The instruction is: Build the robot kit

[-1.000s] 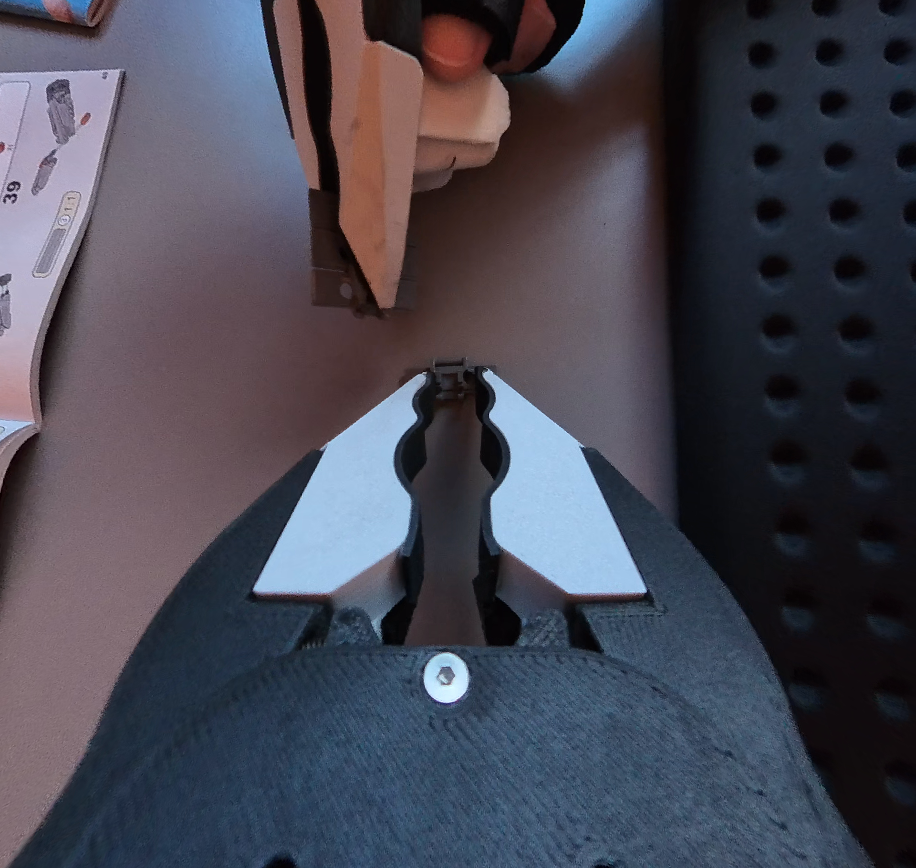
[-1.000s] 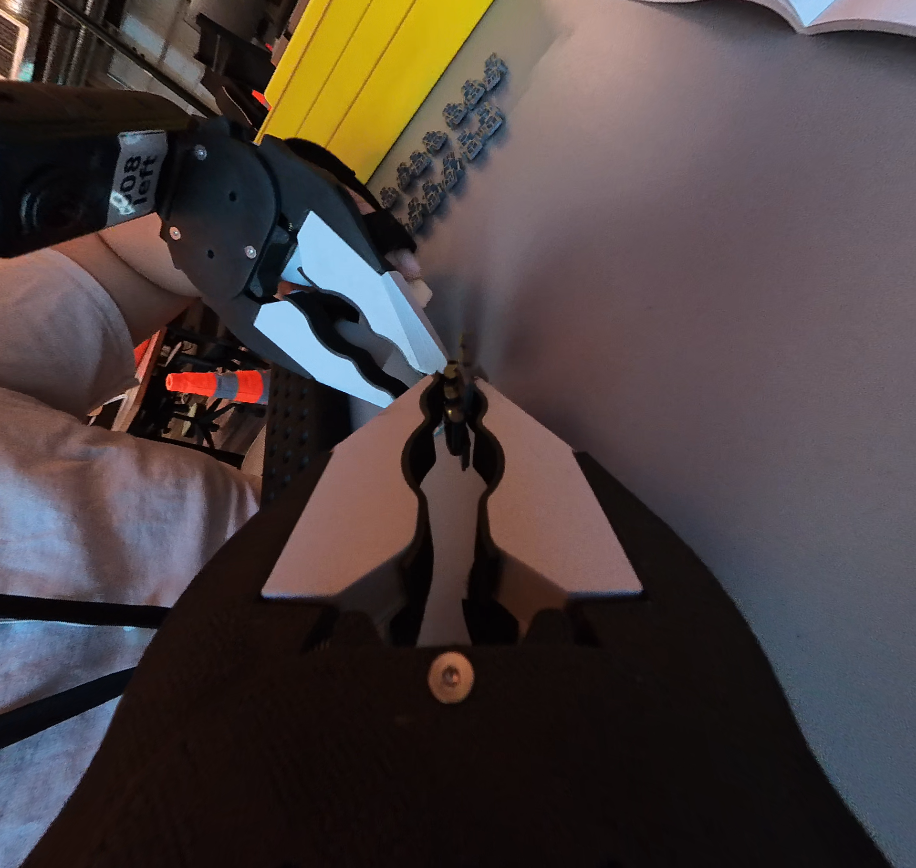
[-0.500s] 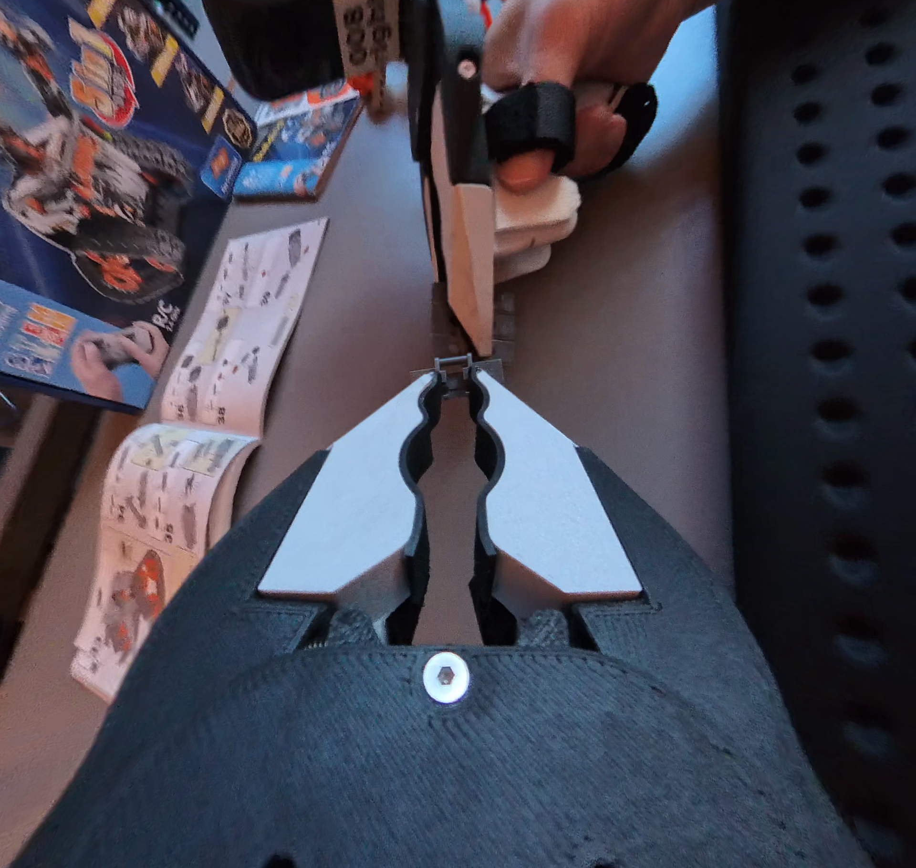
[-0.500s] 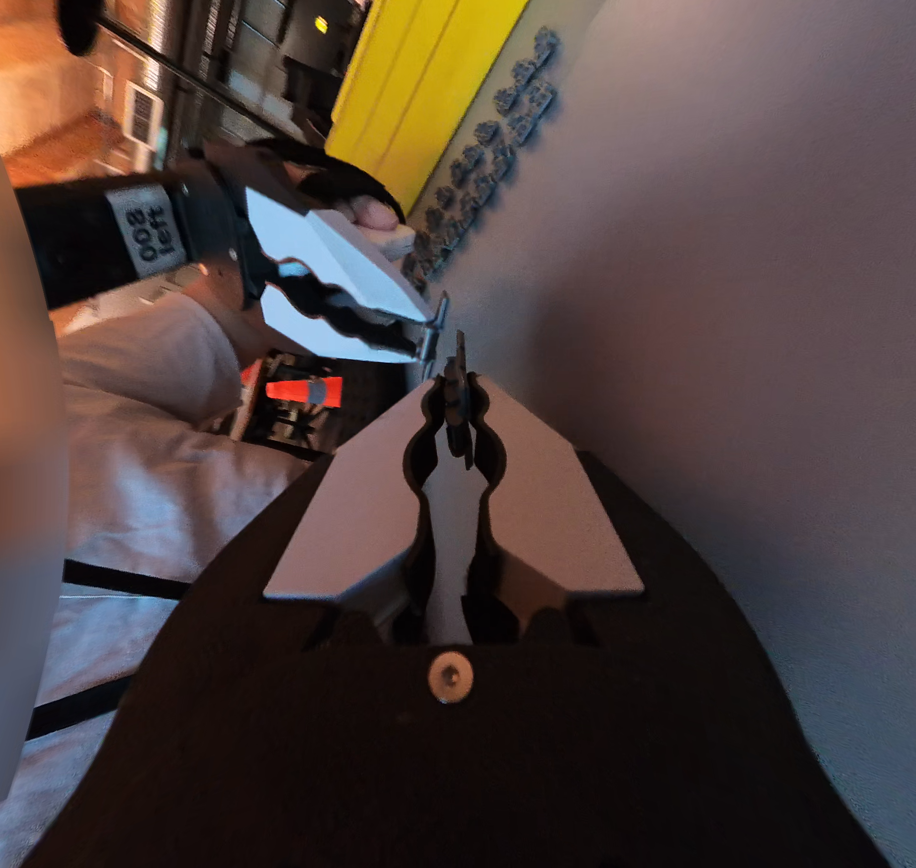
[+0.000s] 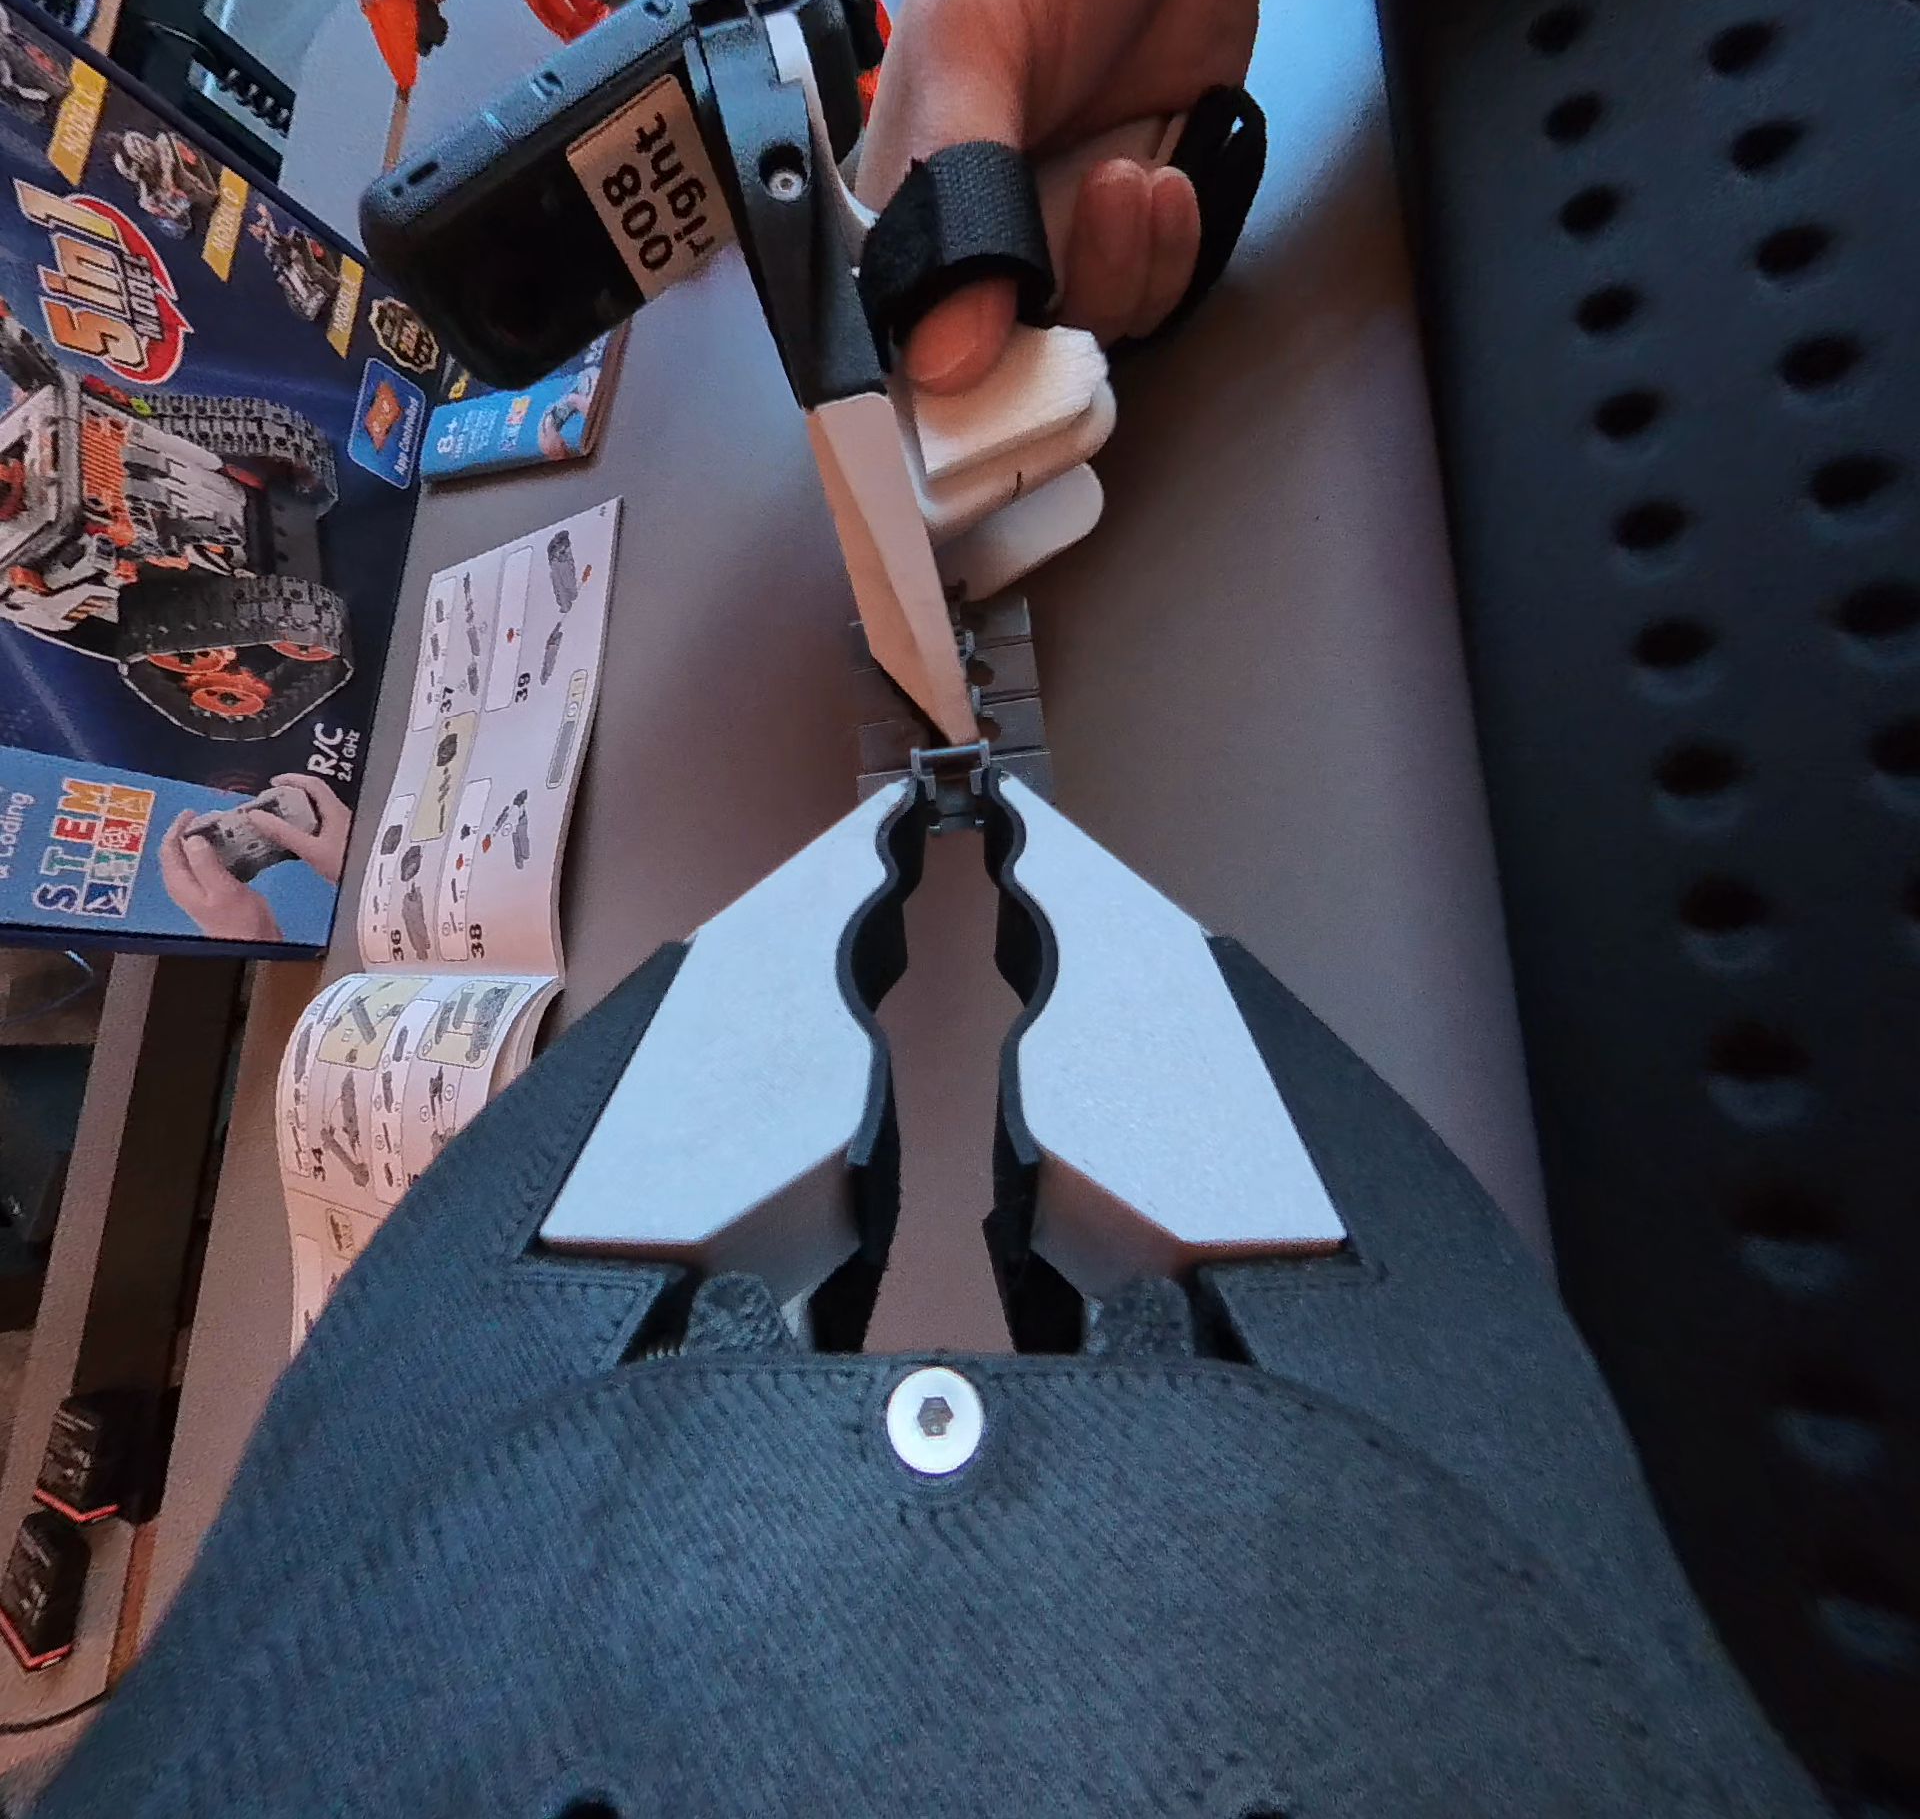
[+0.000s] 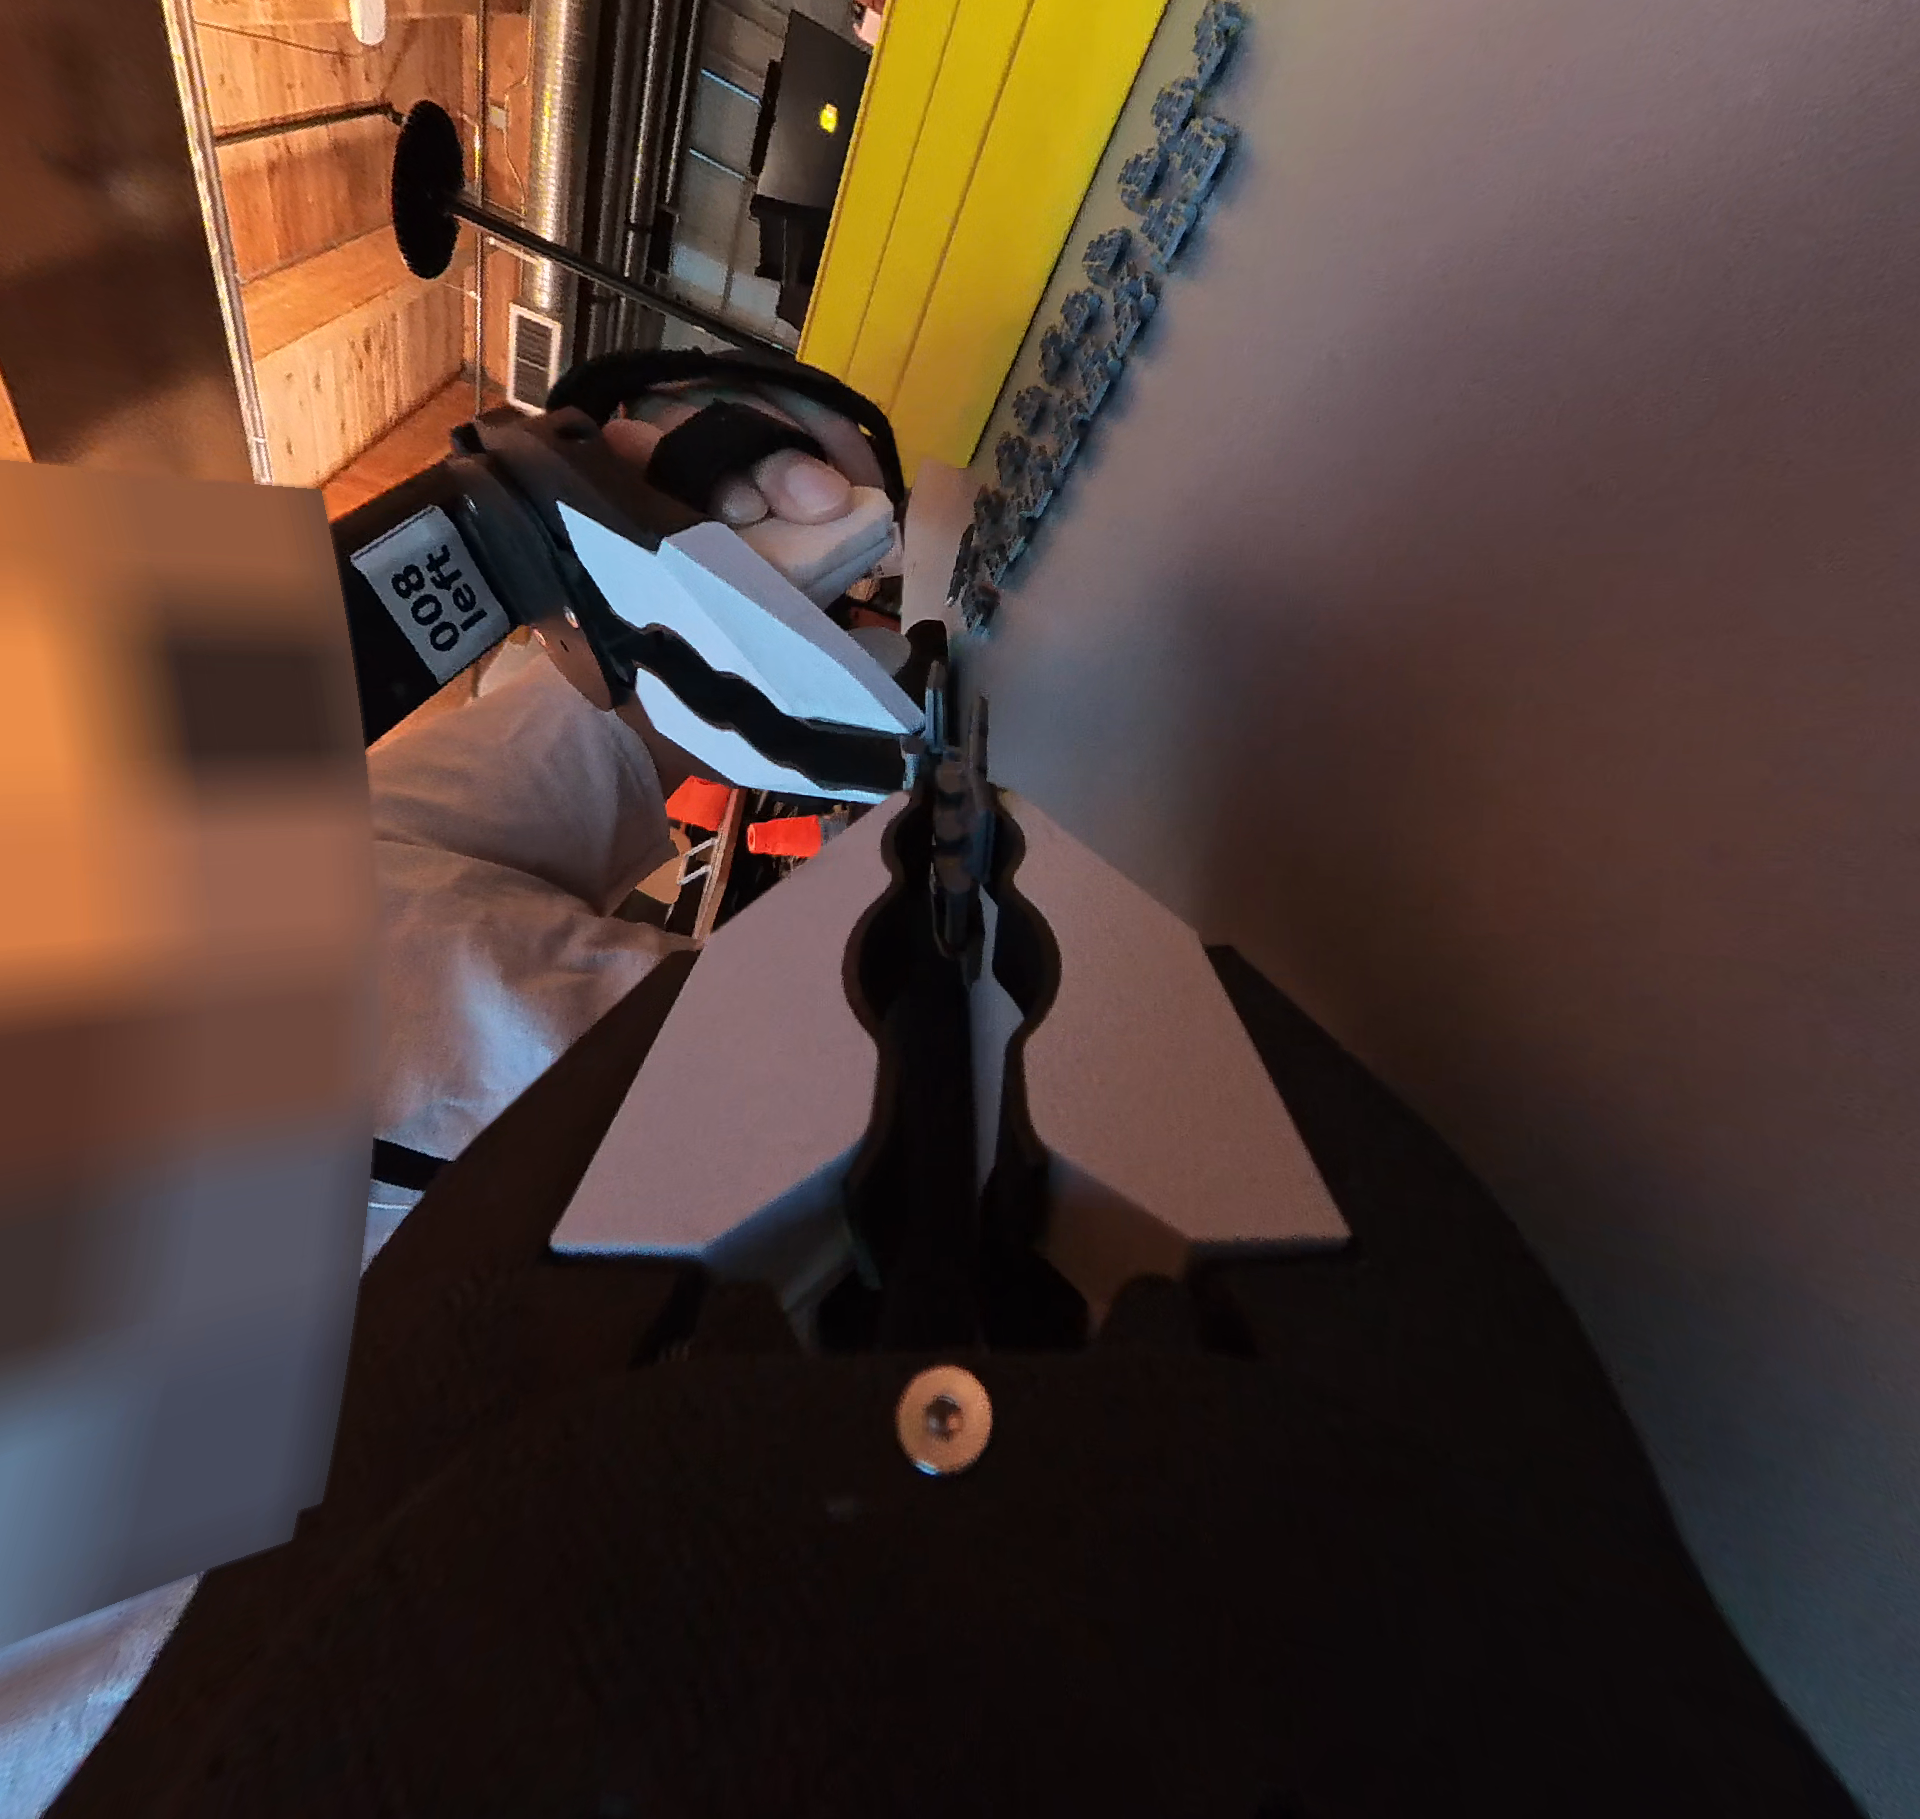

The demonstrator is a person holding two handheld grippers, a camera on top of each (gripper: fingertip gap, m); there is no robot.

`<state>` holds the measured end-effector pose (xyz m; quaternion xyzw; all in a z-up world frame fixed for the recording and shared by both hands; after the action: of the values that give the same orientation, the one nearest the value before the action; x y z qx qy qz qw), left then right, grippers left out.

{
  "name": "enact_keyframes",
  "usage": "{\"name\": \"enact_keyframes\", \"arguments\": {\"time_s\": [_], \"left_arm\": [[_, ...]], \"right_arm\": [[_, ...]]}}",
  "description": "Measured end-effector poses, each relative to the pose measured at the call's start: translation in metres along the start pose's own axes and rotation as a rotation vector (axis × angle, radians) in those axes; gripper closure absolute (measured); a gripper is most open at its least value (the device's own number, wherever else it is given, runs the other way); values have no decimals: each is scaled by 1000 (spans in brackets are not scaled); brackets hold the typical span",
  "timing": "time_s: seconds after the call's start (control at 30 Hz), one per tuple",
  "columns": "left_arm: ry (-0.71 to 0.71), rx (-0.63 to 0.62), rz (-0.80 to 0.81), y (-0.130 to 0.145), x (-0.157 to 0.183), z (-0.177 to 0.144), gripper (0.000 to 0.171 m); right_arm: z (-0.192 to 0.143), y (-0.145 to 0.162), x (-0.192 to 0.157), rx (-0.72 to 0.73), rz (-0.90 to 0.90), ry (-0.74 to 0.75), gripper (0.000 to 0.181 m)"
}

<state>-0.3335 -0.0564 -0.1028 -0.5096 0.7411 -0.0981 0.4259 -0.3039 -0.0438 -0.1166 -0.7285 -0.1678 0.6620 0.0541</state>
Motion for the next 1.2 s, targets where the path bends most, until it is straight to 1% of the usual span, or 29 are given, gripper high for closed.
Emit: {"name": "enact_keyframes", "arguments": {"time_s": [0.07,0.2,0.3,0.43,0.6,0.67,0.73,0.87,1.0,1.03,1.1,1.13,1.2], "left_arm": [[10,-17,1,1,0,0,163],[15,-61,20,2,2,2,163],[17,-87,26,2,2,3,163],[19,-121,9,1,-1,3,163],[34,-165,46,0,1,6,163],[40,-176,44,0,1,6,163],[23,-161,26,-2,-3,6,162],[37,-102,-141,-8,-11,-2,158],[26,7,-332,-13,-25,-16,144],[19,36,-411,-12,-30,-21,134],[73,126,-625,-13,-33,-30,130],[118,191,-733,-15,-33,-34,130],[198,324,-908,-20,-32,-41,141]], "right_arm": [[1,1,-2,-5,9,-23,176],[2,1,0,-10,-15,-4,175],[2,1,0,-4,-32,3,171],[1,-2,0,22,-42,15,172],[0,-1,3,24,-36,41,175],[-1,0,3,20,-54,60,176],[-3,-2,1,34,-85,65,176],[-4,-6,-8,61,-110,25,176],[-5,-8,-24,84,-120,-71,176],[-4,-8,-29,86,-139,-95,176],[-3,-9,-41,103,-215,-118,176],[-3,-10,-44,109,-255,-102,176],[-5,-13,-52,150,-347,-85,177]]}}
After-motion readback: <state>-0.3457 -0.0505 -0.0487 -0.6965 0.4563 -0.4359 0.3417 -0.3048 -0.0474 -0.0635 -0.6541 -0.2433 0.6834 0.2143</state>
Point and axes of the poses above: each gripper's, where its closed fingertips meet, z out along the fingers, y out of its underside, x = y × z across the jaws, the point moved 2 cm from there along -z, back along the fingers, and after that the axes turned 5 degrees about z, right-handed, at the moved point
